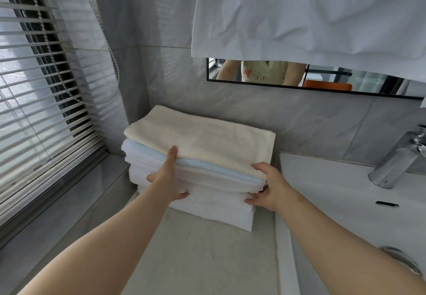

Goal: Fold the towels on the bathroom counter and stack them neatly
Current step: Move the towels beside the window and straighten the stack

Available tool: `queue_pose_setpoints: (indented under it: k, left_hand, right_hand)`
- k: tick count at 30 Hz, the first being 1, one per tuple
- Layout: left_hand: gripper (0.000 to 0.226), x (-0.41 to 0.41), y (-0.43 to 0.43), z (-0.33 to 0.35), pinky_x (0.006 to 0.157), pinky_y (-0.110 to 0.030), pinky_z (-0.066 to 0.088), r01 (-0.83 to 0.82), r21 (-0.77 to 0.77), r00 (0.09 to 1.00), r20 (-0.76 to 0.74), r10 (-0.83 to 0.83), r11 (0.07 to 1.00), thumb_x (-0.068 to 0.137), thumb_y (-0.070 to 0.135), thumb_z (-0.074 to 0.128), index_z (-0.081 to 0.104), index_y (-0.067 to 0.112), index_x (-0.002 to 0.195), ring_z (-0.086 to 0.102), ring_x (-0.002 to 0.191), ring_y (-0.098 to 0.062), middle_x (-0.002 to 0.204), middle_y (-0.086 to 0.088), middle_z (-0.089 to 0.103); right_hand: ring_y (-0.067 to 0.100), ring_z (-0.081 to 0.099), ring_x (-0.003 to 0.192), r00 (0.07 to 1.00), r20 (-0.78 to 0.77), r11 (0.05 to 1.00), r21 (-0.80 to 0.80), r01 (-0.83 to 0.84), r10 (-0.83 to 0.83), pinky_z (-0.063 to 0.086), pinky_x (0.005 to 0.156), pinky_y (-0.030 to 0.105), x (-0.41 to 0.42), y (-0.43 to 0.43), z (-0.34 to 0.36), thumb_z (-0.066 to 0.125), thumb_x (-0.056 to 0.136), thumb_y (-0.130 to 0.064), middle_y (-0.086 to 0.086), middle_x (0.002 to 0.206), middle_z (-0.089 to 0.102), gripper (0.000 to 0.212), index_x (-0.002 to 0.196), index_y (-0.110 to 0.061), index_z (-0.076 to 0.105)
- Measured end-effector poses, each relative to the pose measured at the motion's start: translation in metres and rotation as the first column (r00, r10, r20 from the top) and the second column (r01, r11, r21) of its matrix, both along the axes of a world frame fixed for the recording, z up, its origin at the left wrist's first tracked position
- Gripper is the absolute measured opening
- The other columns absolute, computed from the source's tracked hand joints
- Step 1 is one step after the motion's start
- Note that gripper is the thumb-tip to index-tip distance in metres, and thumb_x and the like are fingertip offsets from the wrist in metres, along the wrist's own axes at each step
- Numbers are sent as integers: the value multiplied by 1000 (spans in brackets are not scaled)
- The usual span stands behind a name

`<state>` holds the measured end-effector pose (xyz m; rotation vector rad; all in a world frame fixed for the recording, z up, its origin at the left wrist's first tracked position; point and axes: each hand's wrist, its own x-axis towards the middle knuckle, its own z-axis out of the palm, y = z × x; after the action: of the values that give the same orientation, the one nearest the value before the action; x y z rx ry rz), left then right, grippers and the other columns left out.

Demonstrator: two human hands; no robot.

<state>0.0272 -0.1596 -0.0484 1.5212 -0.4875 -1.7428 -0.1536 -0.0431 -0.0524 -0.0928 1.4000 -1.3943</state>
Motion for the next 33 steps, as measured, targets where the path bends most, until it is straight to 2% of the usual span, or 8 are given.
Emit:
queue_pose_setpoints:
  k: [8, 11, 14, 20, 24, 27, 30, 33]
  left_hand:
    - [109, -14, 19, 6, 95, -66, 38, 5, 60, 997, -77, 0, 998, 56, 62, 79, 20, 28, 141, 30, 130, -42, 145, -11, 24]
    - [116, -16, 27, 6, 94, -66, 38, 87, 93, 990, -123, -75, 992, 52, 66, 78, 20, 25, 144, 35, 128, -40, 145, -13, 27]
    - [111, -19, 31, 8, 94, -64, 39, 172, 93, 976, -152, -156, 981, 57, 64, 77, 22, 20, 143, 43, 122, -36, 140, -14, 34]
    - [109, -20, 31, 14, 100, -62, 34, 247, 90, 963, -131, -234, 965, 57, 64, 77, 26, 13, 139, 45, 119, -36, 133, -16, 40]
    - [119, -9, 16, 19, 91, -54, 42, 97, 60, 992, -82, -92, 993, 44, 68, 81, 28, 19, 139, 48, 112, -36, 131, -12, 43]
    - [111, 2, 1, 21, 87, -43, 48, -76, -2, 997, -31, 76, 997, 50, 64, 81, 27, 23, 139, 48, 112, -31, 130, -9, 42]
    - [117, 16, -24, 17, 92, -47, 48, -174, -120, 984, 16, 177, 977, 54, 57, 82, 15, 28, 144, 46, 118, -30, 136, -6, 37]
    - [120, 26, -44, 17, 97, -50, 44, -201, -164, 979, 9, 205, 966, 60, 50, 82, 3, 29, 148, 42, 123, -30, 141, -5, 32]
  right_hand:
    - [28, 52, 80, 999, -49, 1000, 19, 20, -19, 41, 94, 50, -15, 2, 4, 59, 81, -26, 9, 83, 54, 16, 75, -11, 56]
    - [24, 51, 73, 1000, -25, 1000, 1, 19, -19, 45, 77, 38, -14, 5, 7, 59, 81, -25, 8, 77, 53, 16, 73, -11, 54]
    - [20, 54, 69, 999, 30, 998, -56, 42, -40, 46, 63, 31, -13, 6, 12, 60, 82, -24, 7, 74, 56, 14, 78, -11, 57]
    - [19, 54, 67, 999, 50, 997, -76, 14, -10, 44, 67, 28, -15, 8, 21, 63, 80, -25, 6, 70, 57, 15, 75, -11, 59]
    - [18, 54, 67, 998, 58, 998, -70, 6, -1, 44, 66, 28, -15, 9, 18, 64, 79, -26, 5, 71, 57, 15, 75, -12, 59]
    - [18, 53, 67, 998, 65, 997, -74, -12, 16, 43, 65, 28, -16, 10, 17, 63, 80, -27, 5, 71, 56, 17, 75, -11, 59]
    - [21, 56, 71, 997, 65, 997, -78, -29, 34, 46, 66, 31, -19, 9, 16, 64, 80, -28, 7, 75, 59, 18, 80, -11, 61]
    - [24, 58, 76, 997, 60, 995, -96, -35, 41, 49, 66, 34, -22, 8, 12, 65, 80, -28, 10, 82, 61, 19, 86, -10, 63]
